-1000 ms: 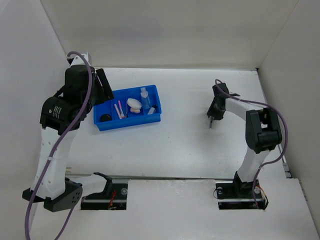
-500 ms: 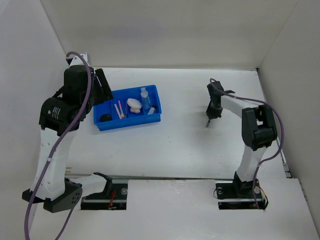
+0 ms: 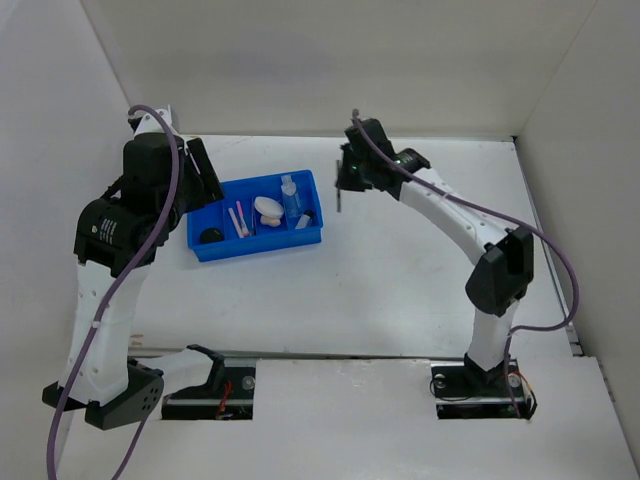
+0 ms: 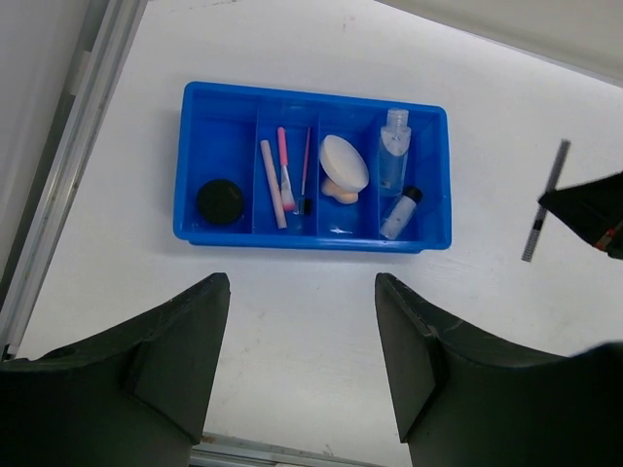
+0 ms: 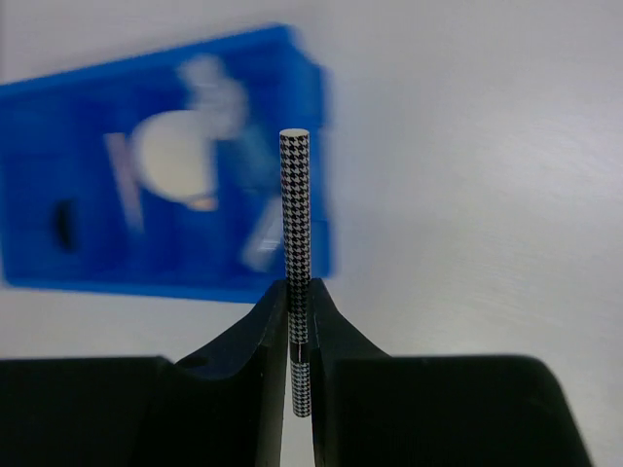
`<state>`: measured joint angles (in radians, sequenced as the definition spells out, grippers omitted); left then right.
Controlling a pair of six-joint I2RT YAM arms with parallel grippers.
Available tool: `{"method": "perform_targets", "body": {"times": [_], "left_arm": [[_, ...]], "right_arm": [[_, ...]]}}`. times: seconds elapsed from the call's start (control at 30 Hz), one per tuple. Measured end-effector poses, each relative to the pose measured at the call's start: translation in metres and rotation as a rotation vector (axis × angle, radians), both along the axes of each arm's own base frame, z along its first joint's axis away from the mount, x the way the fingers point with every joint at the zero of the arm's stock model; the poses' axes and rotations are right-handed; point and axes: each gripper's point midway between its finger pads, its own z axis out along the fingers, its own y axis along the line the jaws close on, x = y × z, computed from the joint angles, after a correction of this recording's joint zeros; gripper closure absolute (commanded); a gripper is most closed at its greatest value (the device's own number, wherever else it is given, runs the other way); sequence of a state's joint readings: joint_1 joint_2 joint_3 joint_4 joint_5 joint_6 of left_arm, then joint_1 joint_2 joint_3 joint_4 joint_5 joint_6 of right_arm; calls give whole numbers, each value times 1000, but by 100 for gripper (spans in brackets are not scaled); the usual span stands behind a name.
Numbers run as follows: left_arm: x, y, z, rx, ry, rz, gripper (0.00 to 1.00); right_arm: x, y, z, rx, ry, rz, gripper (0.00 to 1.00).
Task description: Organize the makeup
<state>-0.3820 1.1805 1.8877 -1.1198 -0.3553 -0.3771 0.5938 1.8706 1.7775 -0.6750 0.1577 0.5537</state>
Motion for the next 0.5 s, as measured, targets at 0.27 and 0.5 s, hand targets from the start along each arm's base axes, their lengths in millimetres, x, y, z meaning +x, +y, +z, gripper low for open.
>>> {"method": "perform_targets", "body": {"times": [0.27,0.5], "left_arm": [[-7,5,5,2,-15,11,42],[-15,10,7,5,-17,17,42]], "right_arm": [[-10,186,86,289,-174,400,94],[-17,241,17,356,-63,539,93]]}}
